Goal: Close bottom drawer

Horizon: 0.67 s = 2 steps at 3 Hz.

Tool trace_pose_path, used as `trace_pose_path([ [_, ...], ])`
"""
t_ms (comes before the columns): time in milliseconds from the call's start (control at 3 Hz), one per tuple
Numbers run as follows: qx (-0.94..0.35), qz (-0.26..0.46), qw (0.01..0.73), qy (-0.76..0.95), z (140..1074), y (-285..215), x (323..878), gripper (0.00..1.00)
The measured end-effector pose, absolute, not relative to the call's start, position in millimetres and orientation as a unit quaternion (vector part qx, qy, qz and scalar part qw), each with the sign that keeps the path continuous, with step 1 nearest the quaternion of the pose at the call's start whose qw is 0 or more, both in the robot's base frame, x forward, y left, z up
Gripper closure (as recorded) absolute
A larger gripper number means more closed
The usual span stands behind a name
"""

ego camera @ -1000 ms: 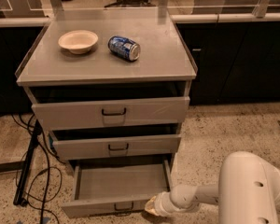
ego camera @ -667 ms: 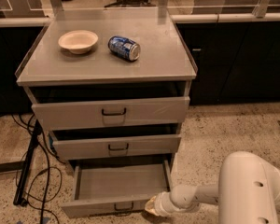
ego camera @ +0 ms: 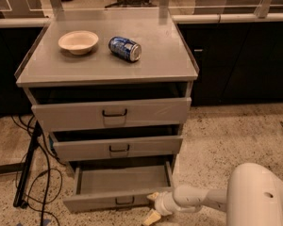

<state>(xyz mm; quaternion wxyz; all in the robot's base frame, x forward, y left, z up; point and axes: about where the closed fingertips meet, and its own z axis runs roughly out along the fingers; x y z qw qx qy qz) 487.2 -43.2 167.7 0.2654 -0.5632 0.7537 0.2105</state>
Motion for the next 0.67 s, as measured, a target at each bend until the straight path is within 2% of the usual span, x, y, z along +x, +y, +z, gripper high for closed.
trace_pose_path([
  [333, -0.565, 0.214, 0.269, 0.75, 168, -41, 495, 0.37],
  [667, -0.576, 0.215, 0.282, 0.737, 170, -34, 540, 0.6],
])
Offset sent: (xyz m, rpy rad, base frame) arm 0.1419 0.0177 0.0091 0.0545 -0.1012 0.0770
